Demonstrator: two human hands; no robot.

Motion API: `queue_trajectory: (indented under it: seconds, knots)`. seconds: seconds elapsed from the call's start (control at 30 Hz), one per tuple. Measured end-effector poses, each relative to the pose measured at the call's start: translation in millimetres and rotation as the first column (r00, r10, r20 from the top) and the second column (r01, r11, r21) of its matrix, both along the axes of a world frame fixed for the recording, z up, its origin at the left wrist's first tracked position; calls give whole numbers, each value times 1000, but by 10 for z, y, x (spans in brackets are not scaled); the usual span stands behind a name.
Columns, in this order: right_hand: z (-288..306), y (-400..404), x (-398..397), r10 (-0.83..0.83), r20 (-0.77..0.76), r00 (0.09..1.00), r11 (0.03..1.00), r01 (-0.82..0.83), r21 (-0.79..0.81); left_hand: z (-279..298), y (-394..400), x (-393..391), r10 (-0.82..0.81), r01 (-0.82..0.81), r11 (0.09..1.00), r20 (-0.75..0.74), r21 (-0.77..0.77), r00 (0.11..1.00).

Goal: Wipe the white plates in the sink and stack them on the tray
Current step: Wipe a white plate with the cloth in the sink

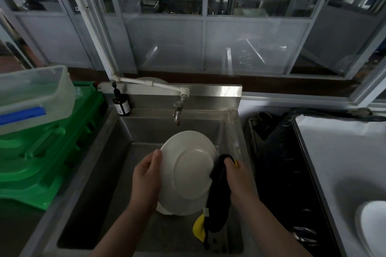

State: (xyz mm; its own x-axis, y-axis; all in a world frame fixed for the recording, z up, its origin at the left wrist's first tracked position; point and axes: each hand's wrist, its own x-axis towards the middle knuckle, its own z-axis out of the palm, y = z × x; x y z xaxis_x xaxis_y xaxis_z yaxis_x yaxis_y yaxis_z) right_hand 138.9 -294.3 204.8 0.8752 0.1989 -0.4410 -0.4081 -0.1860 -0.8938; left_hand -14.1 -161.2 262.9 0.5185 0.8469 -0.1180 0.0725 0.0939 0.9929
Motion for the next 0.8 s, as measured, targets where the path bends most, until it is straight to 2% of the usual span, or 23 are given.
queue_trajectory:
  seconds: [0.1, 0.2, 0.27, 0.4, 0.5, 0.63, 0.8]
  knots:
    - [-32, 65, -137, -27, -130, 991, 998, 33, 45, -2, 105, -48, -36, 37, 999, -21, 20, 999]
    - [-16, 146, -229, -37, -139, 990, 997, 46, 65, -9, 222, -100, -61, 63, 997, -34, 47, 998]
    - [28, 219, -252, -27, -47, 999, 999, 29, 37, 25, 278, -131, -106, 108, 993, -29, 49, 994]
    - [243, 380, -288, 21, 236, 972, 1000, -20, -10, 94, 412, -167, -213, 217, 974, -51, 73, 976]
    - [414, 506, -312, 105, 394, 913, 994, -80, -79, 148, 503, -161, -253, 257, 961, -53, 100, 966]
    - [582, 679, -313, 134, 524, 841, 990, -92, -105, 219, 598, -147, -324, 327, 936, -41, 131, 945]
    - [621, 879, -358, 255, 693, 674, 967, -174, -186, 204, 639, -112, -395, 396, 910, -37, 126, 918]
